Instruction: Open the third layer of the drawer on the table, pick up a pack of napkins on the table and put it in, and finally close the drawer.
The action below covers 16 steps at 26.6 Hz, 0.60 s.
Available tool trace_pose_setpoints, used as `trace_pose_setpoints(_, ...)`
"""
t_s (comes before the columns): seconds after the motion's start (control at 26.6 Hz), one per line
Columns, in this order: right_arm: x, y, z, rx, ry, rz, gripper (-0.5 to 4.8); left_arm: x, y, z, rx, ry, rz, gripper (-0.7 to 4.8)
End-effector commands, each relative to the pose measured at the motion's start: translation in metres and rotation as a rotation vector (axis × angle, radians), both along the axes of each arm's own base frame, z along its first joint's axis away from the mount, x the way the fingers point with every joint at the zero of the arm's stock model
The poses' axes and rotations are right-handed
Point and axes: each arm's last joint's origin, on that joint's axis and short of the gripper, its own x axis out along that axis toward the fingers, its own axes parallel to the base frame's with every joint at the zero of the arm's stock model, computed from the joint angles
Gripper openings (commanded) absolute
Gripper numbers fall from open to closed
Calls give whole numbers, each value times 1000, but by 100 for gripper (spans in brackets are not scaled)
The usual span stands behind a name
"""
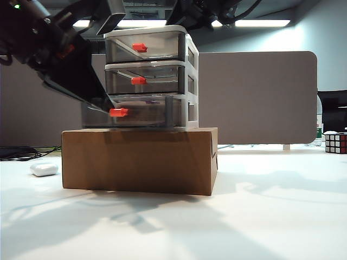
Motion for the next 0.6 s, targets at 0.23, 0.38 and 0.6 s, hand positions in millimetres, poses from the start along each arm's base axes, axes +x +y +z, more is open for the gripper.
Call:
trace_pose_setpoints(0.23,-2,-1,-4,-59,13,7,-6,18,-6,6,-22,-187,90,-6)
trace_pose_setpoints(0.38,-1,-2,-5,-68,21,4,-6,27,-11,1,-38,-208,95,-6)
trace_pose_setpoints(0.6,1,-7,-5,-74,27,-9,-6,35,-13,-4,-19,-233,139,-6)
